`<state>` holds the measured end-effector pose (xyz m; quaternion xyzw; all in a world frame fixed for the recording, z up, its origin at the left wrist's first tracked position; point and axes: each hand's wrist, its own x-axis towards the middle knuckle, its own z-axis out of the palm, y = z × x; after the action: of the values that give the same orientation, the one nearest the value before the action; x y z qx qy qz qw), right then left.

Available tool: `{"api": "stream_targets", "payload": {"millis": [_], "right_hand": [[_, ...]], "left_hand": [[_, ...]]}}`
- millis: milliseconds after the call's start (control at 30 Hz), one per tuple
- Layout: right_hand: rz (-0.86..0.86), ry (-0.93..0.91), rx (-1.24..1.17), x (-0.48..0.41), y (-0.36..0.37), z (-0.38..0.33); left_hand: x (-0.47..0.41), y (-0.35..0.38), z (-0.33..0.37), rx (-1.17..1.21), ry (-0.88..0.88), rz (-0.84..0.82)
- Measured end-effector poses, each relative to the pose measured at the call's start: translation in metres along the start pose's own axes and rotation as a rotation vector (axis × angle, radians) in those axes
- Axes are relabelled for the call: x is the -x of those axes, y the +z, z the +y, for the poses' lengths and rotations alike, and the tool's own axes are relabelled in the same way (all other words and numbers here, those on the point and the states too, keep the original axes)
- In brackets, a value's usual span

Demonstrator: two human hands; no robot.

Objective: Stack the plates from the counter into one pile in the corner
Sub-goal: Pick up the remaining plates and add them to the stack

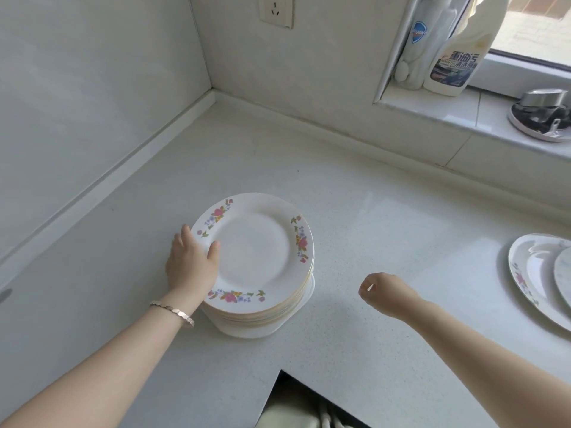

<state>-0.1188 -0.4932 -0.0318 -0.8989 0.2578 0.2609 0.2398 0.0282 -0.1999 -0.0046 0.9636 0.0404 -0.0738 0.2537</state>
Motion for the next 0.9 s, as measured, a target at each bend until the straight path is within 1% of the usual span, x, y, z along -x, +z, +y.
{"api": "stream_targets", "payload": {"millis": [33,67,100,167,233,300,367,433,533,667,767,900], "right_hand": [[0.006,0.011,-0.025,0.003,0.000,0.004],[0.014,0.028,-0.047,0.007,-0.001,0.010],[0.024,0.050,-0.067,0.011,-0.003,0.017],[0.046,0.098,-0.115,0.020,-0.006,0.034],[0.073,0.148,-0.177,0.031,-0.011,0.055],[0.101,0.185,-0.223,0.043,-0.017,0.081],[0.140,0.220,-0.262,0.056,-0.026,0.112],[0.178,0.258,-0.293,0.070,-0.034,0.146],[0.221,0.314,-0.358,0.091,-0.046,0.205],[0.287,0.388,-0.422,0.113,-0.063,0.286],[0.345,0.446,-0.404,0.120,-0.073,0.344],[0.350,0.593,-0.426,0.111,-0.090,0.415]], "left_hand": [[0.004,0.000,0.011,-0.097,0.094,0.045],[0.010,0.001,0.024,-0.138,0.214,0.072],[0.015,0.002,0.039,-0.138,0.340,0.064],[0.027,0.009,0.074,-0.105,0.554,-0.016],[0.040,0.023,0.113,-0.067,0.656,-0.109],[0.056,0.043,0.152,-0.111,0.708,-0.224],[0.075,0.067,0.185,-0.284,0.787,-0.341],[0.094,0.092,0.211,-0.440,0.856,-0.417],[0.125,0.129,0.244,-0.541,0.884,-0.483],[0.164,0.176,0.279,-0.584,0.817,-0.560],[0.186,0.206,0.298,-0.612,0.769,-0.587],[0.209,0.239,0.317,-0.590,0.650,-0.626]]}}
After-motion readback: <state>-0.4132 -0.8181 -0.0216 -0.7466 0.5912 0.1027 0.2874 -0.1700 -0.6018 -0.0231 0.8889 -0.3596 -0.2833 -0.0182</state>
